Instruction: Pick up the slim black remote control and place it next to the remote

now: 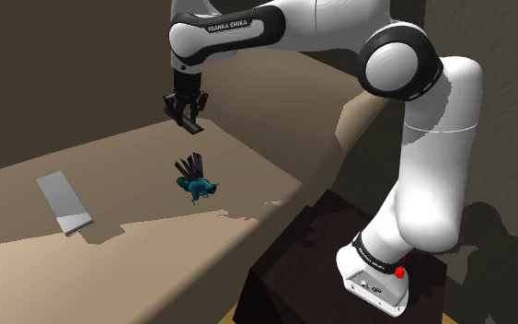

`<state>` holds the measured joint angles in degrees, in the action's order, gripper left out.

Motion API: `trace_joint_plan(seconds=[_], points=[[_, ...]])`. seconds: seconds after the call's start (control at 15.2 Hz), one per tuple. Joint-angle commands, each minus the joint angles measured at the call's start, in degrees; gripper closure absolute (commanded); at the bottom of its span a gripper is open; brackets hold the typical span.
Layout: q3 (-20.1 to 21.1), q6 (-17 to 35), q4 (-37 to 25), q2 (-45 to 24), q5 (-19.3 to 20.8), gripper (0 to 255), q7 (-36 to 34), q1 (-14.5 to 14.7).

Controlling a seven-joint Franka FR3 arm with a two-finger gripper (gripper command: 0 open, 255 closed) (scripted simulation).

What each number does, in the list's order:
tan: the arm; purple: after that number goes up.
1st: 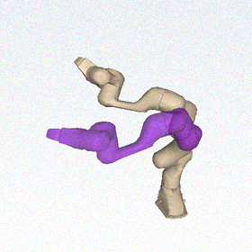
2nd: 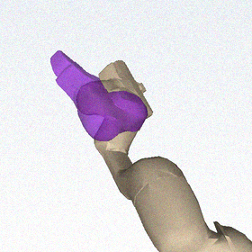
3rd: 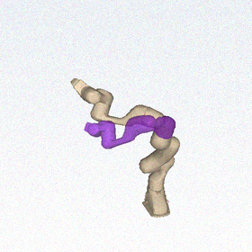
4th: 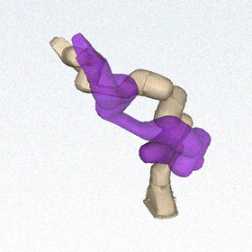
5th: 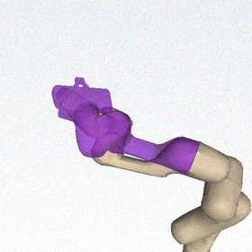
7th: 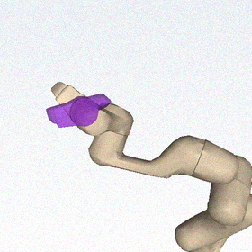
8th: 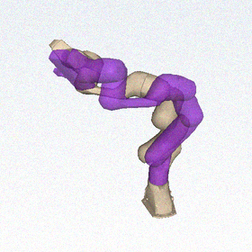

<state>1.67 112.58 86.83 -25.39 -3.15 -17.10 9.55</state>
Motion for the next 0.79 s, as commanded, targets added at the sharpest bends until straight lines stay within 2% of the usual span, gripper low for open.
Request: trace_joint_plan(seconds=[0.0, 0.33, 0.53, 0.66, 0.73], points=[[0.5, -1.7, -4.6, -2.8, 0.4, 255, -2.2, 1.5], [1.4, -6.9, -18.6, -11.3, 1.4, 255, -7.2, 5.4], [1.7, -11.8, -30.9, -18.5, 2.0, 255, -9.9, 8.0], [1.8, -17.5, -44.3, -26.1, 2.4, 255, -11.7, 9.8], [1.8, -23.1, -57.1, -33.2, 2.6, 255, -12.4, 10.8]])
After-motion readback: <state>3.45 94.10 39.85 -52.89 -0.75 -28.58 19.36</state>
